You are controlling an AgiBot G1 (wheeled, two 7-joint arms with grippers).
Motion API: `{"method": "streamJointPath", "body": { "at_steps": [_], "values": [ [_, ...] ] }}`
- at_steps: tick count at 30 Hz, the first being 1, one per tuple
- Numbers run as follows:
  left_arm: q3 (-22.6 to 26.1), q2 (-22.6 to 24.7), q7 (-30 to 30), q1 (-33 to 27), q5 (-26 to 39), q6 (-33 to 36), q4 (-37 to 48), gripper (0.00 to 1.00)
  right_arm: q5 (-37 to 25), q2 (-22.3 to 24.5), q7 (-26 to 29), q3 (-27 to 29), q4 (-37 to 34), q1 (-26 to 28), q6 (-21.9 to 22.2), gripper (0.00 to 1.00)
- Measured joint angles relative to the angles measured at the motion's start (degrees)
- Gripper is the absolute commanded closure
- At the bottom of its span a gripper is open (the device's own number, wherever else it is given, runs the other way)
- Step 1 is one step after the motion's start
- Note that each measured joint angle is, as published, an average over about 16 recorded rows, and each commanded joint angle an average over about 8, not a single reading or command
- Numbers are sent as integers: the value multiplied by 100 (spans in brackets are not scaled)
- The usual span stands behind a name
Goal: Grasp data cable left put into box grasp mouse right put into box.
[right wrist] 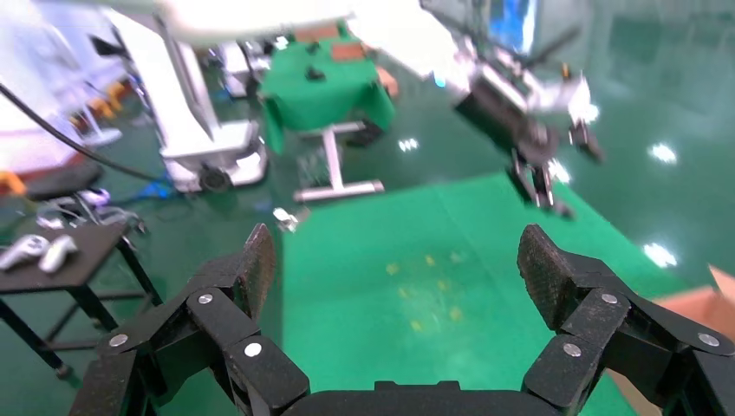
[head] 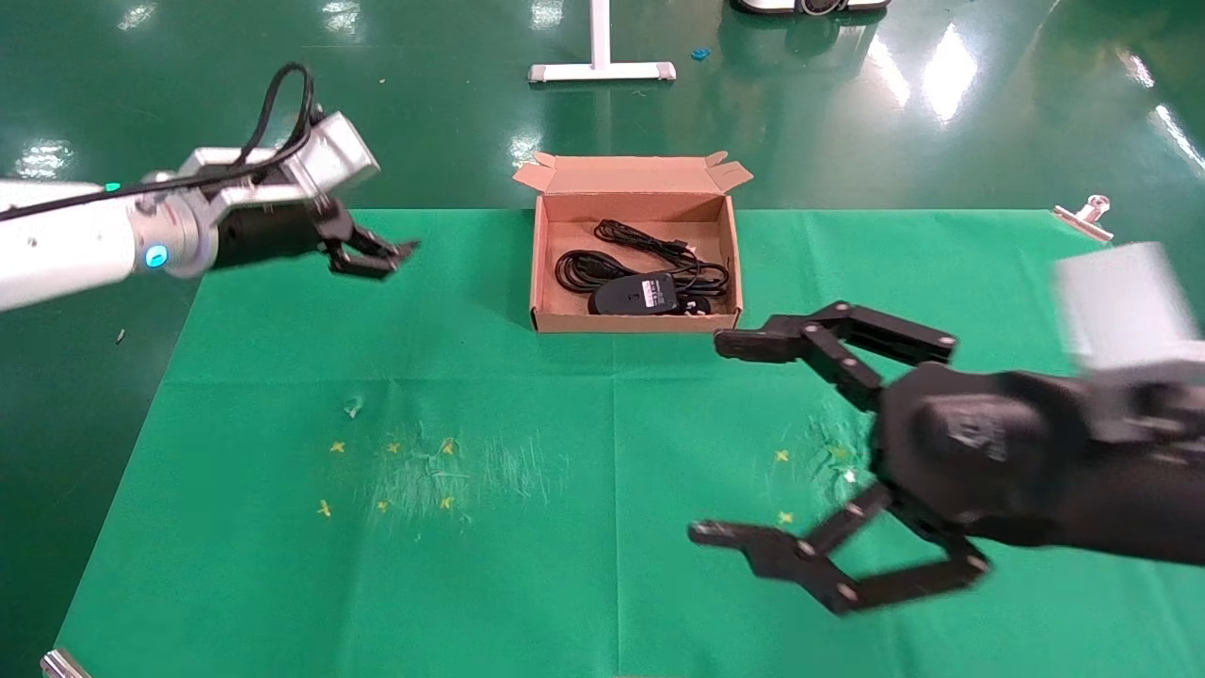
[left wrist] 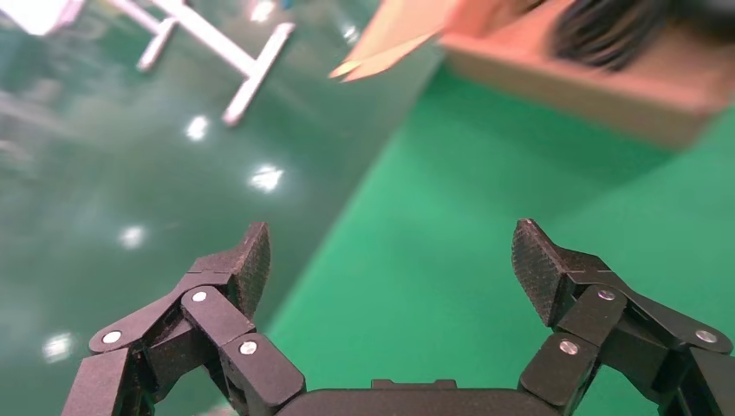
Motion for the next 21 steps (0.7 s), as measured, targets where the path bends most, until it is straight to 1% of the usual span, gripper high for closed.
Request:
{"method": "streamJointPath", "body": {
  "at_steps": [7,21],
  "values": [
    [-526,-306,64,514,-856,674,-442,0,356,133,-69,86,34,-93,-157,0],
    [-1579,-918,191,1542,-2568,2022,-1328,0,384,144,-78,86,34,-97,-166,0]
  ]
}}
